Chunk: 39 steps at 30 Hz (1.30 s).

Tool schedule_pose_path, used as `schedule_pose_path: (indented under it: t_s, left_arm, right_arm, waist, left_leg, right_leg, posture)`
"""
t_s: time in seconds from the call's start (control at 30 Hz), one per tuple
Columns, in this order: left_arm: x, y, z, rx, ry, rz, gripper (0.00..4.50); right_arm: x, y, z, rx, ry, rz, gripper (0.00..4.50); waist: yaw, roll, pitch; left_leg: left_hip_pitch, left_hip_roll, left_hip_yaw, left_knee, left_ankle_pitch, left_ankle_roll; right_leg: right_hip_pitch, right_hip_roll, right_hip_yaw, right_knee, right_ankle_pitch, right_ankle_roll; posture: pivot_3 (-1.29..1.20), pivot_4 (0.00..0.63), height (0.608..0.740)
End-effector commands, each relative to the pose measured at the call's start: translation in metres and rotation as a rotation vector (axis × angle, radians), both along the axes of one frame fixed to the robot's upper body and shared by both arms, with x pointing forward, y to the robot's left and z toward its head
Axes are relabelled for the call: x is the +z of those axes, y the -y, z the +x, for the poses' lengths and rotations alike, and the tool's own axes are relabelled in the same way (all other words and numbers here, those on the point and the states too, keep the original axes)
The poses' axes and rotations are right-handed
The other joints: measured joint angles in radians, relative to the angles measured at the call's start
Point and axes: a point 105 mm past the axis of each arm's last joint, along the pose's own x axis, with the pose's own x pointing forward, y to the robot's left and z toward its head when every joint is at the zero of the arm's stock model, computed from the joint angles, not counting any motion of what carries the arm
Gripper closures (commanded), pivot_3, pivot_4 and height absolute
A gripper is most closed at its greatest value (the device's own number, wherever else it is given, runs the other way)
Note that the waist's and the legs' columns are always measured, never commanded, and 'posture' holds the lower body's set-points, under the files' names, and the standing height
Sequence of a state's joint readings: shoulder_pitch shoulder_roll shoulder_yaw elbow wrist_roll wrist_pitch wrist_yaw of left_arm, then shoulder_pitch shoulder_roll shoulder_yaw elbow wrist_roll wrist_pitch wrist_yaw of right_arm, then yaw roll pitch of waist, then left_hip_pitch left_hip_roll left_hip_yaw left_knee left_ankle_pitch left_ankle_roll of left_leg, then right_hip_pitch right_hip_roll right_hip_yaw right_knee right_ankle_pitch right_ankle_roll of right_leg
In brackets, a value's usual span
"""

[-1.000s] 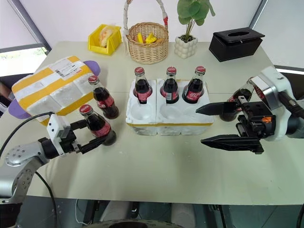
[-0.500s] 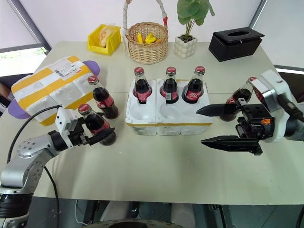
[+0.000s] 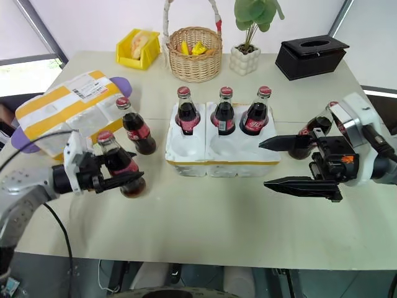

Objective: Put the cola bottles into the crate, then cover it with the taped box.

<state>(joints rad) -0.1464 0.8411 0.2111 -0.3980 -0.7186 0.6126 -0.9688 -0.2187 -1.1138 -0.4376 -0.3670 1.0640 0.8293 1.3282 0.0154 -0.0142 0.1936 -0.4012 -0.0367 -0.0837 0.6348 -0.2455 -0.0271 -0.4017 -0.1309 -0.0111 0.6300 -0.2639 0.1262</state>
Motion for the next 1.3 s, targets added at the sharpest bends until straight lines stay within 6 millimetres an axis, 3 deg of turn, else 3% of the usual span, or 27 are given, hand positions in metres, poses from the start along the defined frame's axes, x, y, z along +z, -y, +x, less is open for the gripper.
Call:
schedule_pose_path:
  t_s: [0.03,0.2,0.33,0.5,0.7,0.97,1.3]
  left_arm:
    - [0.043,0.022,-0.005,-0.098,0.103,-0.040,1.71]
    - [0.069,0.047,-0.003,-0.172,0.144,-0.075,1.71]
    - [0.082,0.069,0.003,-0.218,0.179,-0.089,1.71]
    - [0.095,0.090,0.014,-0.250,0.181,-0.134,1.71]
    - [0.102,0.108,0.033,-0.270,0.178,-0.147,1.71]
    - [0.116,0.151,0.053,-0.251,0.194,-0.171,1.71]
    - [0.109,0.185,0.043,-0.323,0.179,-0.159,1.71]
  right_arm:
    - [0.003,-0.001,-0.001,0.004,0.036,0.015,0.00]
    - [-0.002,0.001,-0.002,0.005,0.031,0.026,0.00]
    - [-0.007,0.010,-0.002,-0.003,0.033,0.031,0.00]
    - [-0.008,0.005,-0.003,0.002,0.044,0.028,0.00]
    - [-0.005,-0.002,-0.002,-0.004,0.056,0.028,0.00]
    - [-0.005,-0.010,-0.002,-0.024,0.058,0.038,0.00]
    - [-0.004,-0.016,0.000,-0.057,0.062,0.055,0.00]
  waist:
    - [-0.002,0.000,0.000]
    - [-0.005,-0.001,0.000]
    - [-0.003,-0.001,0.001]
    - [-0.003,-0.001,0.001]
    - [-0.006,-0.002,0.002]
    - [-0.001,-0.004,0.003]
    - [-0.003,-0.004,0.003]
  left_leg:
    - [-0.001,0.000,0.000,0.001,0.000,0.000]
    - [-0.005,-0.001,0.000,0.004,0.000,0.000]
    - [-0.006,-0.001,0.000,0.004,0.000,0.000]
    - [-0.008,-0.001,0.000,0.011,0.000,0.000]
    - [-0.007,-0.001,0.001,0.013,0.000,0.000]
    - [-0.009,-0.002,0.000,0.014,0.000,0.000]
    - [-0.009,-0.001,0.001,0.014,0.000,0.000]
  right_leg:
    - [0.000,0.000,0.000,0.000,0.000,0.001]
    - [-0.004,0.000,0.000,0.000,0.003,0.006]
    - [-0.004,0.000,0.000,0.000,0.004,0.006]
    - [-0.002,0.000,0.000,0.001,0.006,0.009]
    - [-0.002,0.001,0.001,0.001,0.008,0.007]
    - [-0.002,0.001,0.001,-0.001,0.008,0.008]
    - [-0.003,0.002,0.002,0.000,0.009,0.009]
  posture:
    - [0.00,0.150,0.738]
    - [0.00,0.150,0.738]
    - [0.00,0.150,0.738]
    - [0.00,0.150,0.738]
    - [0.00,0.150,0.738]
    - [0.00,0.150,0.738]
    - [0.00,0.150,0.738]
